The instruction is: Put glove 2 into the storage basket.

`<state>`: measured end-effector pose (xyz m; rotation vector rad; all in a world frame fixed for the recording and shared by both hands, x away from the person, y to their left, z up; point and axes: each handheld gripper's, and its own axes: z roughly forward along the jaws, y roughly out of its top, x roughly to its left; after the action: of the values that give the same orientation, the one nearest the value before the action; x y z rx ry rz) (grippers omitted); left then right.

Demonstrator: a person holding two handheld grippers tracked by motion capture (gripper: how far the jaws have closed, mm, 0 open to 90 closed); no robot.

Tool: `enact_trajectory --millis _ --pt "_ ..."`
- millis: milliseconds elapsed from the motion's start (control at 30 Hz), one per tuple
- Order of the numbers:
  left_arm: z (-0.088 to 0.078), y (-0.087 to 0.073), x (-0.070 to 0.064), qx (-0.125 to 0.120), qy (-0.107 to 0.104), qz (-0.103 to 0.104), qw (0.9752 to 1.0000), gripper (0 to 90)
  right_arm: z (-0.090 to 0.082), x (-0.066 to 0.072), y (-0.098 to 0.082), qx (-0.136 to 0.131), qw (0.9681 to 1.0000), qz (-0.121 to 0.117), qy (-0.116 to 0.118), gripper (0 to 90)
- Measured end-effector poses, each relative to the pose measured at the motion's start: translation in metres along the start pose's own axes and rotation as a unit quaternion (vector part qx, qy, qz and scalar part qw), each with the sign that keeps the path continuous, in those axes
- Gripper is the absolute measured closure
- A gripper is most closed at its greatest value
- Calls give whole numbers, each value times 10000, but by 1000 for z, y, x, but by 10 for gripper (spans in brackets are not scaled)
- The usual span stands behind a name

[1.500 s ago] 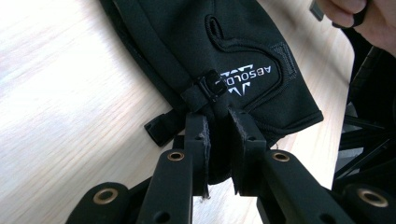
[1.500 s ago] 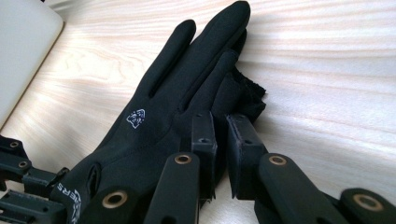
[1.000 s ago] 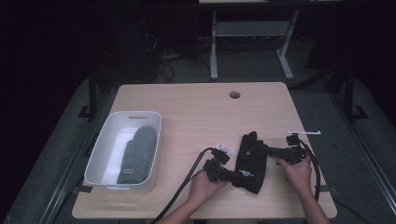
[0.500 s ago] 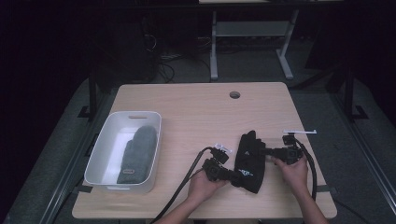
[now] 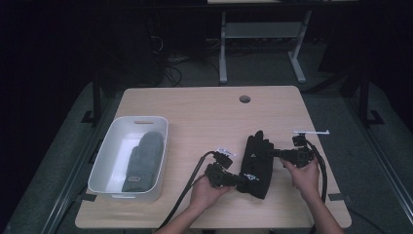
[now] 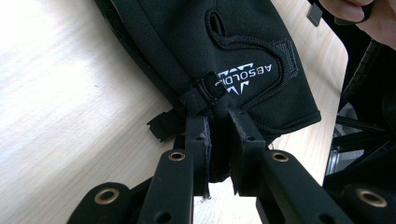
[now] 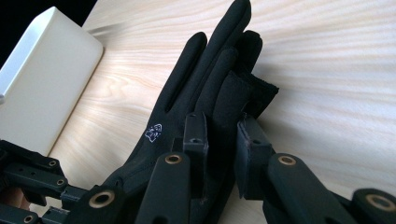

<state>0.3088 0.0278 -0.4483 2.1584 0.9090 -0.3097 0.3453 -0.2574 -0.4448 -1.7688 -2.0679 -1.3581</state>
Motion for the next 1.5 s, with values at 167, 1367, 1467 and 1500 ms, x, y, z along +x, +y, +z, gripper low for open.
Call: enact_trajectory --millis 167,1367,1467,1500 --pt "-8 -1 -1 -47 50 61 10000 795 2 11 6 -13 9999 -110 49 763" --pt "-80 -8 1 -558 97 103 9983 795 14 70 43 78 9976 -402 559 763" --pt "-86 -7 0 -564 104 130 9983 795 14 74 46 60 9972 -423 608 763" --pt "-87 -7 0 -560 115 148 9983 795 14 76 47 58 9972 -428 613 763"
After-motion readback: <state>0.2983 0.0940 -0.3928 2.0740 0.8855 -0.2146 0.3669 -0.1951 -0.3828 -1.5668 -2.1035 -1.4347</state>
